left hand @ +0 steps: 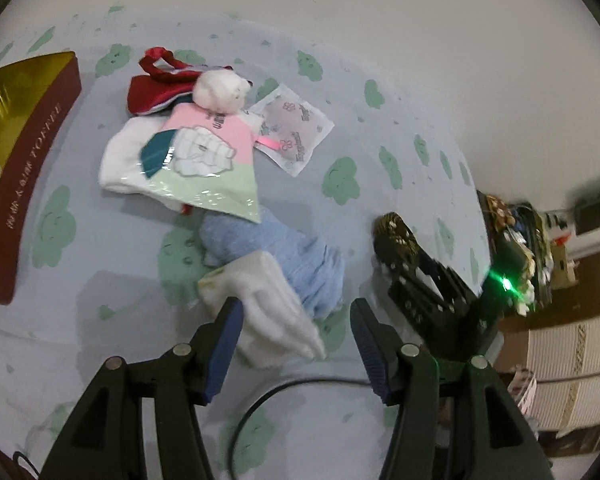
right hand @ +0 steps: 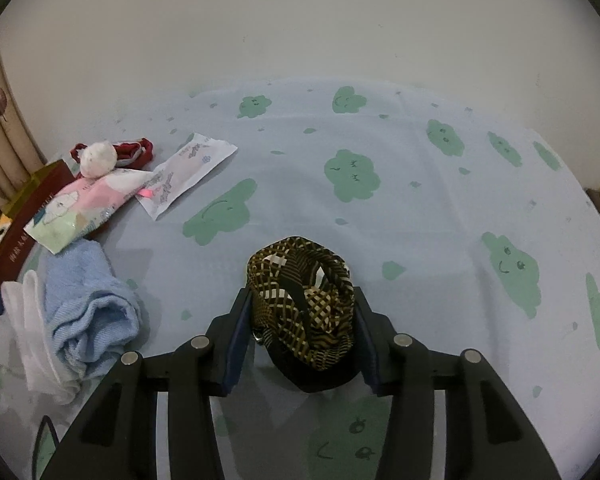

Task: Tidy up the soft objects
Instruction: 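Grasp the white sock with left gripper while right gripper holds the knit hat, then lift the white sock toward the tin while right gripper holds the hat, then lower the white sock into the gold tin and open left gripper, then withdraw left gripper from the tin while right gripper carries the knit hat toward it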

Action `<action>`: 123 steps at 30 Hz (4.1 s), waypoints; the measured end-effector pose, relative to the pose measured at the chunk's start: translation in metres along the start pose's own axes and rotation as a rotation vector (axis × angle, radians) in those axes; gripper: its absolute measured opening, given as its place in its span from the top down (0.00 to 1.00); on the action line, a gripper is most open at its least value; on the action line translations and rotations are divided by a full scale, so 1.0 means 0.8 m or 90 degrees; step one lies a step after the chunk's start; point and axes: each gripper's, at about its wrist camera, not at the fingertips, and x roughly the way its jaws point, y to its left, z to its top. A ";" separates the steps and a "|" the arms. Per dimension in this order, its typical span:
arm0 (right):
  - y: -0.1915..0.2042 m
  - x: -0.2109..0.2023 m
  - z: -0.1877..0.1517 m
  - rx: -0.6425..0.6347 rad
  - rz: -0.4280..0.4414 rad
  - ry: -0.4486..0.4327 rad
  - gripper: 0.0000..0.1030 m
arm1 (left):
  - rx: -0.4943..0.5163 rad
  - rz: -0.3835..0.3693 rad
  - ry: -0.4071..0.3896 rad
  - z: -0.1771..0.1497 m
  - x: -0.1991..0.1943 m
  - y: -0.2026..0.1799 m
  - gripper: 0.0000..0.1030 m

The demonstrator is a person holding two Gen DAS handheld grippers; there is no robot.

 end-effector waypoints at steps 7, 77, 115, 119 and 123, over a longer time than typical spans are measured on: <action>-0.011 -0.002 0.000 0.026 0.033 -0.005 0.55 | -0.063 0.081 -0.011 0.000 0.030 -0.001 0.45; -0.006 0.001 -0.003 0.010 0.015 -0.004 0.54 | -0.024 0.346 -0.207 0.100 -0.153 0.236 0.89; 0.009 0.005 -0.004 -0.033 -0.029 0.005 0.51 | 0.014 0.328 -0.165 0.127 -0.114 0.257 0.57; 0.011 0.006 -0.004 -0.037 -0.034 0.006 0.51 | 0.033 0.324 -0.192 0.096 -0.138 0.244 0.55; 0.012 0.007 -0.004 -0.040 -0.038 0.006 0.51 | 0.045 0.327 -0.206 0.062 -0.153 0.239 0.52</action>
